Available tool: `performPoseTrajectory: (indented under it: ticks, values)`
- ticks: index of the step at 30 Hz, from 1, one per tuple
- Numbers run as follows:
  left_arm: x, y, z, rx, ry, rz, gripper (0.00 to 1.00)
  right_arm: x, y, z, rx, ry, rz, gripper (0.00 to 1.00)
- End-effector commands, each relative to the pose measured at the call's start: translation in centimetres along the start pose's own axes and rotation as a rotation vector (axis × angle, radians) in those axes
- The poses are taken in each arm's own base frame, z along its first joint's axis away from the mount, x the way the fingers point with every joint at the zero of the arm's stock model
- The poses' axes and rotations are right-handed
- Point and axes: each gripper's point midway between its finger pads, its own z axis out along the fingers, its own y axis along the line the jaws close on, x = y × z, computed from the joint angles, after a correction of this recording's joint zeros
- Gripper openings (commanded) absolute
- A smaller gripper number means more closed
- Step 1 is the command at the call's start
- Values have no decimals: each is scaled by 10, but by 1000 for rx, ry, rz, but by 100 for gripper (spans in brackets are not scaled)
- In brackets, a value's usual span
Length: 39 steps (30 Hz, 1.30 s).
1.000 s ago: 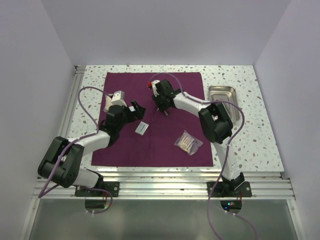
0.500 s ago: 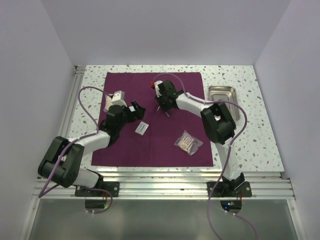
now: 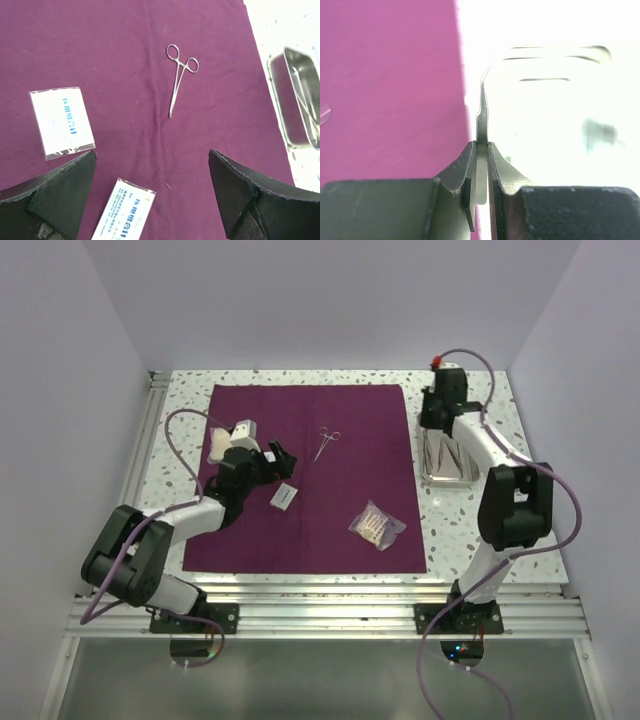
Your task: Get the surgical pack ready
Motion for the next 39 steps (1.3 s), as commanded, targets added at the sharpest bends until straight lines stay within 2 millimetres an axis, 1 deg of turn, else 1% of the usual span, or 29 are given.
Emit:
performPoseTrajectory:
  ticks: [1,2,4,5,7,8,13,14,15,18,19,21,22,24,25,27,28,30,31,32,33,34,35,36,37,38,39]
  values:
    - [-6,-13,10,35,-2,43,98,23,-55,6,140,65,125,6]
    - [-6,-16,12,42,5,43,98,31,-73,14,163,89,158,6]
    - [-1,-17,18,46,27,50,98,39,-72,23,137,118,181,6]
    - [2,-17,20,42,39,51,98,46,-88,30,159,140,207,6]
    - [9,-19,23,55,71,57,98,54,-88,39,160,165,206,6]
    - [9,-22,25,67,78,57,98,63,-87,47,158,189,207,6]
    - [14,-22,30,71,104,55,98,78,-89,61,173,236,200,9]
    - [15,-22,30,74,108,57,98,78,-90,63,174,234,200,10]
    - [16,-22,30,74,110,58,98,78,-89,63,172,234,201,14]
    - [18,-22,32,73,118,61,98,78,-88,63,165,240,201,23]
    - [17,-23,33,76,120,65,98,75,-88,62,166,233,204,28]
    - [19,-23,34,74,128,66,98,70,-85,57,160,217,205,36]
    - [20,-23,34,74,133,67,98,61,-82,50,152,193,200,44]
    - [19,-24,35,77,135,72,98,53,-78,40,159,168,188,47]
    - [19,-24,35,79,139,75,98,46,-65,35,139,148,162,49]
    - [21,-24,36,79,150,81,98,30,-49,21,107,107,144,50]
    - [19,-26,37,84,148,87,98,23,-29,16,78,89,117,50]
    - [21,-28,37,88,156,94,98,14,-6,5,34,66,89,52]
    - [21,-29,38,92,158,100,98,12,18,1,-11,59,66,52]
    - [21,-31,38,97,159,104,98,7,32,-4,-52,44,64,52]
    - [24,-31,39,98,168,108,98,7,45,-5,-90,42,61,53]
    - [24,-33,40,103,172,115,98,9,66,-9,-151,49,71,53]
    - [25,-34,41,106,176,119,98,5,78,-10,-187,32,74,53]
    - [30,-34,43,109,189,124,98,5,85,-9,-202,26,76,55]
    - [30,-37,44,118,198,130,98,7,95,-9,-216,28,101,55]
    - [30,-37,45,117,200,133,98,6,98,-7,-220,26,107,55]
    - [32,-37,46,121,206,135,98,9,107,-6,-253,41,104,54]
